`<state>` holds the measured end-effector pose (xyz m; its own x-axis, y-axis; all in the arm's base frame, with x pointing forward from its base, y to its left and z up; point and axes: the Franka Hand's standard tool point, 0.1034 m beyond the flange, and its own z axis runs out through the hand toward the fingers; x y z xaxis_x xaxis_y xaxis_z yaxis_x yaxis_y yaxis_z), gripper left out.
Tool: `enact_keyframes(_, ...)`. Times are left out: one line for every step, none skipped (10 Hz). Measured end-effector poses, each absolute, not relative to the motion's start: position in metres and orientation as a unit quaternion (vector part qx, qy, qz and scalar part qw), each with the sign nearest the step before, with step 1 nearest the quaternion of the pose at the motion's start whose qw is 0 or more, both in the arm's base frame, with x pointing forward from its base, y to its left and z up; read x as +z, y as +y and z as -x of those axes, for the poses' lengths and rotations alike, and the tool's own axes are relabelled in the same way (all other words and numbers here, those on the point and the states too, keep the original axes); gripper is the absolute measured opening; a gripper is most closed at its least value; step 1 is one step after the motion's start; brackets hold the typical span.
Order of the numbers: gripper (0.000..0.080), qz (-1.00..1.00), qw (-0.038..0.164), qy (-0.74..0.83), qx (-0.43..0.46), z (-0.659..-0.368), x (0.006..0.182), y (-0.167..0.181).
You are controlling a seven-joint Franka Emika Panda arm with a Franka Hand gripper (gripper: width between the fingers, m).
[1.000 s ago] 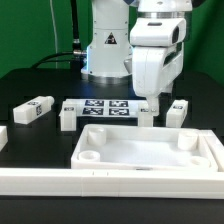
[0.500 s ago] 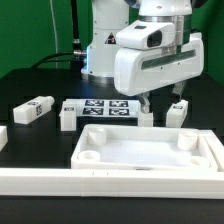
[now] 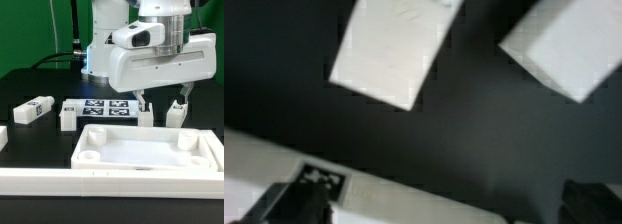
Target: Assemble desk
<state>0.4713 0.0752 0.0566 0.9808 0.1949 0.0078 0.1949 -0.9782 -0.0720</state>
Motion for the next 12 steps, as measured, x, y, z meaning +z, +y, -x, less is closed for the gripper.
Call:
enact_keyframes(0.0649,0.999,0.041,-0.024,0.009,-0.470,0.058,0.077)
enact_keyframes(0.0649,0.998,0.047,0.045,0.014,-0.468,0.058,0.081)
enact_keyframes(0.0649,0.994,0.051,0.093,0.019,-0.467,0.058,0.084)
enact_keyframes(0.0649,0.992,0.052,0.112,0.020,-0.466,0.057,0.087)
enact_keyframes(0.0649,0.987,0.054,0.150,0.022,-0.466,0.057,0.088)
enact_keyframes(0.0649,0.982,0.055,0.177,0.024,-0.466,0.057,0.088)
enact_keyframes(0.0649,0.978,0.057,0.201,0.025,-0.465,0.057,0.090)
enact_keyframes(0.0649,0.970,0.060,0.232,0.026,-0.460,0.054,0.094)
enact_keyframes(0.0649,0.973,0.059,0.222,0.029,-0.454,0.052,0.100)
enact_keyframes(0.0649,0.973,0.060,0.221,0.033,-0.451,0.051,0.104)
enact_keyframes(0.0649,0.974,0.061,0.217,0.028,-0.450,0.050,0.108)
enact_keyframes(0.0649,0.975,0.060,0.212,0.034,-0.449,0.050,0.107)
